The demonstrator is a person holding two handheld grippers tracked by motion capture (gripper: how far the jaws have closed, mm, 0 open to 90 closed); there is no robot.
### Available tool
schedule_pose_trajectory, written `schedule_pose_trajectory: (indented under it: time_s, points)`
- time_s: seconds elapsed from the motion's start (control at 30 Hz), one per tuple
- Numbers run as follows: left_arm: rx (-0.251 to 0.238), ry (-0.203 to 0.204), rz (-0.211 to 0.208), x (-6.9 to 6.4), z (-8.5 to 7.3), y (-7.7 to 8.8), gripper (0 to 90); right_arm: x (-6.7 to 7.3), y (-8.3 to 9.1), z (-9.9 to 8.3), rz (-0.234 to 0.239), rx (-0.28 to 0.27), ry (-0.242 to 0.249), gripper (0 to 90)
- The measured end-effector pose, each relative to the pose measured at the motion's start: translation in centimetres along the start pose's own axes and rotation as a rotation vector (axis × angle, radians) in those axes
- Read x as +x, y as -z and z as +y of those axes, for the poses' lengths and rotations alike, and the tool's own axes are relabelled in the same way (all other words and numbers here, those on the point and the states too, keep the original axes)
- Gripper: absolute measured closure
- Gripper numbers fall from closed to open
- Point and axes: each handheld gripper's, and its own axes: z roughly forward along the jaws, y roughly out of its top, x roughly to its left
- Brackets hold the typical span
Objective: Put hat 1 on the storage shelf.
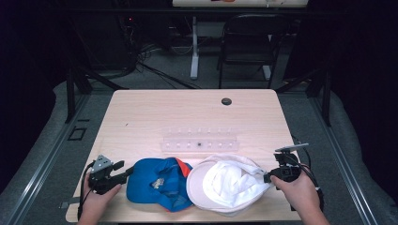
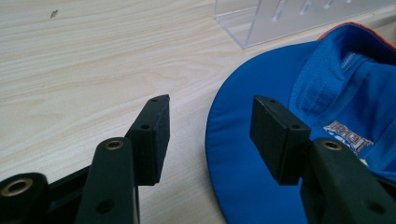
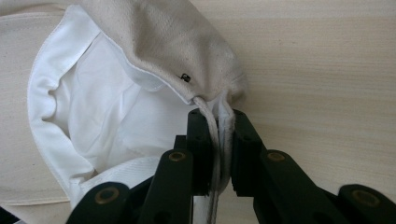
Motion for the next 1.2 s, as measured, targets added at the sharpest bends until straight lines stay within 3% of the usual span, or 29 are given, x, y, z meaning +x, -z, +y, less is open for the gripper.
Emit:
schedule_pose_trajectory:
  time_s: [0.37,0.43,0.47,0.67,0.8,1.07,1.13,1.2]
  points:
    - [-0.003,0.007,0.005,0.2,0.0,0.0,48.0,0.2,0.8,1.4,0.030,0.079,-0.037,81.2]
    - [-0.003,0.007,0.005,0.2,0.0,0.0,48.0,0.2,1.0,1.7,0.000,0.107,-0.022,81.3]
    - [-0.003,0.006,0.004,0.2,0.0,0.0,48.0,0.3,0.8,1.7,0.031,0.092,-0.045,81.3]
    - [-0.003,0.006,0.005,0.2,0.0,0.0,48.0,0.4,0.9,2.1,0.032,0.122,-0.035,81.0]
    - [-0.003,0.007,0.005,0.3,0.0,0.0,48.0,0.3,0.4,2.4,0.047,0.172,-0.036,78.7]
    - [-0.003,0.008,0.006,0.3,0.0,0.0,47.9,0.2,-0.2,2.9,0.033,0.277,-0.023,76.0]
    - [-0.002,0.008,0.006,0.3,0.0,-0.1,48.0,0.3,-0.5,2.7,0.020,0.274,-0.033,77.4]
    - [-0.002,0.007,0.006,0.3,0.0,0.0,48.0,0.3,-0.5,2.8,0.010,0.315,-0.012,80.2]
